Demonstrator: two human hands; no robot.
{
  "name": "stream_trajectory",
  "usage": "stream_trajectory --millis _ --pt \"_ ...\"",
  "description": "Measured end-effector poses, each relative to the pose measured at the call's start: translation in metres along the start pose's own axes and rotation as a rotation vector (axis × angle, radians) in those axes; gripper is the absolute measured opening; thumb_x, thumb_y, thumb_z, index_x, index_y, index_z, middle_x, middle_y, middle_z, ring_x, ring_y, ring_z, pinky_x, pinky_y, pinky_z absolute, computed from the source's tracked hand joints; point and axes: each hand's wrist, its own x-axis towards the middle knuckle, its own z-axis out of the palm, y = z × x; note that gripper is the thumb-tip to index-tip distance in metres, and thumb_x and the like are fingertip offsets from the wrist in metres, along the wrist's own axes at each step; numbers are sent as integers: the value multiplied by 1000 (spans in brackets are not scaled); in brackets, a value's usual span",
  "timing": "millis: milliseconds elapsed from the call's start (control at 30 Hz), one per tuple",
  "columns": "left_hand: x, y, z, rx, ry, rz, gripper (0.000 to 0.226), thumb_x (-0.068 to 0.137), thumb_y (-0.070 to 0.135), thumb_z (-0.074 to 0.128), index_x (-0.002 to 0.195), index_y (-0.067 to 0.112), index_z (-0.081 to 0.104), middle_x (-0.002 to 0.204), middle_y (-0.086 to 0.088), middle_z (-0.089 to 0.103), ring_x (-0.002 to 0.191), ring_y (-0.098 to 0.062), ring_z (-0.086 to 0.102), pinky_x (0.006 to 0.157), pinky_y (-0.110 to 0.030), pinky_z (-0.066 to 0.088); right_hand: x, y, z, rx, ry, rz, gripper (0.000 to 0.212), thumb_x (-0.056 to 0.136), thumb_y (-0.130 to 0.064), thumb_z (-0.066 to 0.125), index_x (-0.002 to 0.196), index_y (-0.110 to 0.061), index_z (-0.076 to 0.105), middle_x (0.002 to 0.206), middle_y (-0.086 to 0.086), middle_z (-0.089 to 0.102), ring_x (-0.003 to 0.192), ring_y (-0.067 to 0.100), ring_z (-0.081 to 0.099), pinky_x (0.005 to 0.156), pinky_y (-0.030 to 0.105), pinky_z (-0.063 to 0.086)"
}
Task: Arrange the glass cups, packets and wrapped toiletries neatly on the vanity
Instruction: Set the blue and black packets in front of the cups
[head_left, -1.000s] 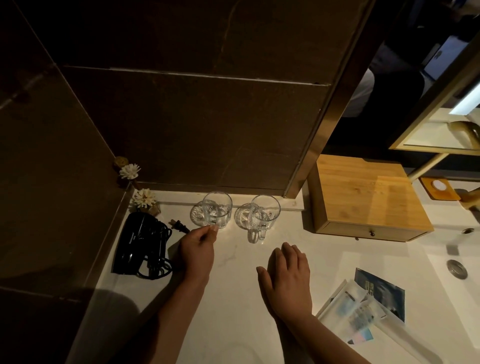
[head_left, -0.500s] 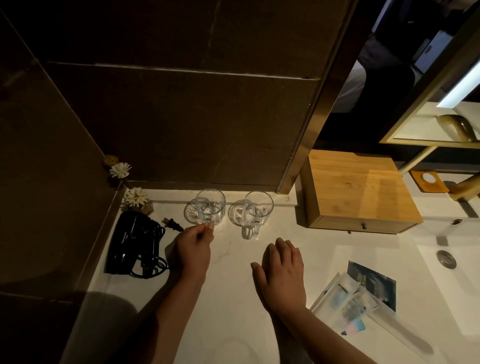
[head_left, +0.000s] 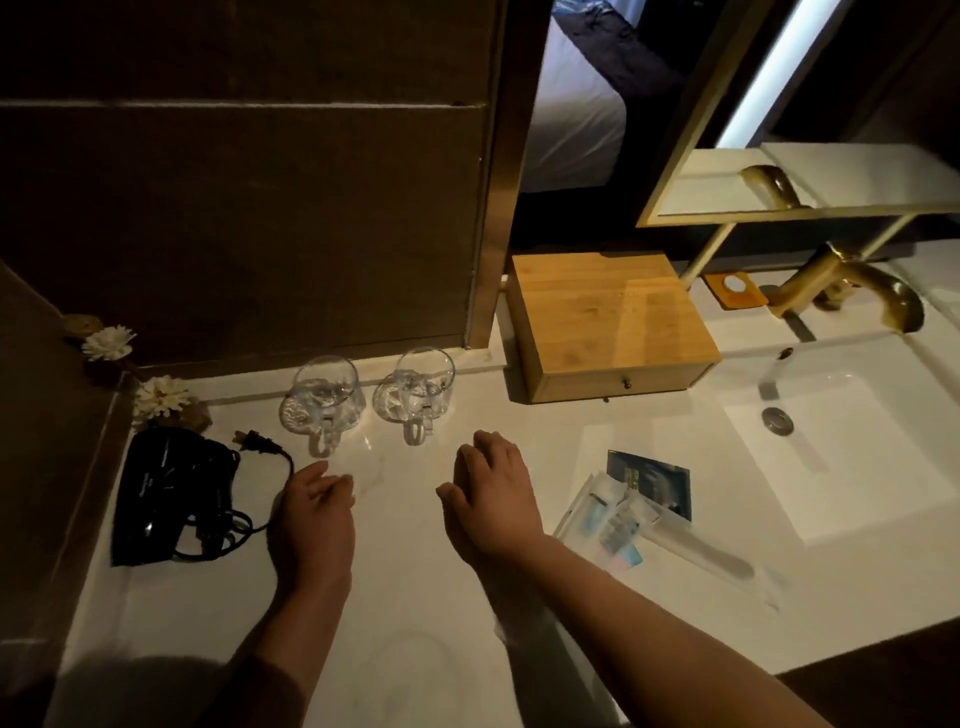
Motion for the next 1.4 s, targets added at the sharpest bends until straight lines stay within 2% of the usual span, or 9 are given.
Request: stream_trajectory --millis 200,333,400,567,733,933,1033,1167,1400 --pt "-68 -14 19 454 -315 240 33 88 20 66 90 51 58 108 17 60 101 -11 63 86 -41 56 -43 53 -74 246 101 70 33 94 -32 56 125 -20 61 126 0 62 121 16 50 99 27 39" --pt "-109 -15 56 592 -561 353 31 88 37 67 117 44 58 121 16 56 114 -11 59 92 -39 55 -86 110 -109 233 257 212 25 91 -25 61 116 -22 66 113 -2 68 104 14 60 89 31 50" --pt "-127 -14 78 725 -678 411 57 83 59 62 135 39 48 132 14 49 120 -11 53 95 -37 54 -97 134 -116 221 257 298 24 91 -24 62 115 -21 66 108 0 69 91 14 63 81 35 55" --pt "-151 -10 119 1093 -703 639 79 80 70 55 144 29 32 130 1 48 113 -16 48 90 -30 49 -109 157 -101 258 138 381 32 91 -31 62 122 -23 62 110 -1 68 90 12 62 78 24 51" --pt "-152 -13 123 1052 -750 615 56 87 48 57 138 30 42 120 4 59 102 -14 56 82 -29 50 -93 180 -108 115 245 333 33 91 -32 59 123 -24 59 120 1 60 106 19 55 81 27 45" --pt "-152 -17 112 926 -774 631 44 85 18 55 125 36 55 107 9 61 94 -11 56 79 -30 51 -64 206 -126 -73 -90 174 76 83 -42 68 147 -28 33 146 0 43 121 26 41 98 39 45" --pt "-144 -26 95 930 -780 725 48 76 14 56 116 41 59 98 14 59 90 -9 52 75 -25 43 -58 208 -126 -72 -84 187 65 77 -41 74 135 -26 49 126 2 53 112 23 44 89 36 46" --pt "-145 -19 93 891 -805 693 52 68 39 53 120 40 58 107 19 53 100 -5 51 83 -27 46 -49 210 -124 28 -30 300 48 73 -40 79 114 -22 64 107 4 58 99 22 51 78 34 47" --pt "-136 6 149 961 -740 511 63 88 51 61 144 30 42 135 5 47 111 -16 57 87 -31 50 -48 210 -131 129 156 335 15 82 -34 71 86 -21 65 87 -1 59 81 19 56 67 34 49"
